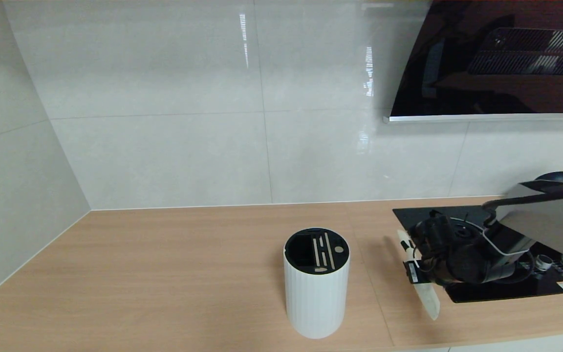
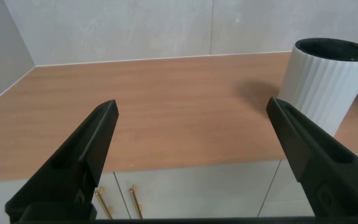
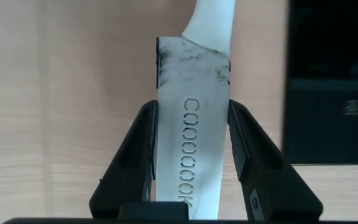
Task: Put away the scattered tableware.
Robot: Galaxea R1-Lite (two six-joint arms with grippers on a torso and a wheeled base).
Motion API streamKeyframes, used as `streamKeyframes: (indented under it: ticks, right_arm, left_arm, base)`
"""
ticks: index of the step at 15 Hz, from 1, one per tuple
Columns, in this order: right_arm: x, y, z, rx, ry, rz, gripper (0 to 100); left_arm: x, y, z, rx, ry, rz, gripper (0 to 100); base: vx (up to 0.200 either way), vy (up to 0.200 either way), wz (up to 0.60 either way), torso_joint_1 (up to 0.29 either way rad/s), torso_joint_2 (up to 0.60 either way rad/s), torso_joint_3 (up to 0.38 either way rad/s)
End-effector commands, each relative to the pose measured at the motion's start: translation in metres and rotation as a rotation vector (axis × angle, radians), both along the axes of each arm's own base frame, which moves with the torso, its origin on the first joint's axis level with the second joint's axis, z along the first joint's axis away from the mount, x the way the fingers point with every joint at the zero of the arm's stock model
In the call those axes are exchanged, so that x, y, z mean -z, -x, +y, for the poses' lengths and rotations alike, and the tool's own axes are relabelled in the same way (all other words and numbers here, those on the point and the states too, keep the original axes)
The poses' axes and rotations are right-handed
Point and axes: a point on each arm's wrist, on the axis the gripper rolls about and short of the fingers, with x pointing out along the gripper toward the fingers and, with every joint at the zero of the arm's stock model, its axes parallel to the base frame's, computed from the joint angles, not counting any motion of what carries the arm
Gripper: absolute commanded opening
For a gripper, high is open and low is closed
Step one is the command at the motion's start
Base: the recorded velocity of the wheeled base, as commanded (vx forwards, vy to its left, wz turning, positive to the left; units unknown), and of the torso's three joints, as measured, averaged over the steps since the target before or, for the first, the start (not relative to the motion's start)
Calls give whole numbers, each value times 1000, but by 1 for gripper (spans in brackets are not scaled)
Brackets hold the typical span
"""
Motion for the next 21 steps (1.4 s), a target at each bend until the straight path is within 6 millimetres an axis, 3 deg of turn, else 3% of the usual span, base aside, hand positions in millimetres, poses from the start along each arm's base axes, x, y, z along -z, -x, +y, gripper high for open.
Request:
streamKeyframes:
  ticks: [1,4,7,9,11,12,14,15,17,21]
  right_arm:
    - [-32,1,3,-8,-18,-79,0]
    - [-65,3,9,-25,-39,-167,0]
    - [-115,4,10,-35,-73,-306,0]
    - [-142,9,14,-54,-98,-375,0]
    - [-164,13,19,-78,-120,-432,0]
    - [-172,16,25,-95,-129,-455,0]
    - [-197,29,39,-140,-157,-521,0]
    - [-202,32,42,-151,-164,-533,0]
    - [-218,47,53,-194,-187,-568,0]
    - [-221,72,78,-299,-246,-553,0]
  left_arm:
    - [-19,5,0,4,27,-85,100]
    - [-78,7,-3,182,82,-23,100]
    - [-146,-45,-10,429,111,137,100]
    - [-174,-93,-14,535,182,252,100]
    - [-189,-133,-29,651,253,340,100]
    - [-195,-151,-38,692,302,356,100]
    - [-201,-203,-76,816,485,359,100]
    - [-199,-214,-86,844,530,361,100]
    - [-181,-259,-126,930,609,363,100]
    - [-151,-300,-175,1024,605,463,100]
  base:
    - [0,0,0,0,0,0]
    - [0,0,0,0,0,0]
    - [0,0,0,0,0,0]
    - [0,0,0,0,0,0]
    - [0,0,0,0,0,0]
    - [0,0,0,0,0,0]
    - [0,0,0,0,0,0]
    - [0,0,0,0,0,0]
    - [0,0,0,0,0,0]
    - [0,0,0,0,0,0]
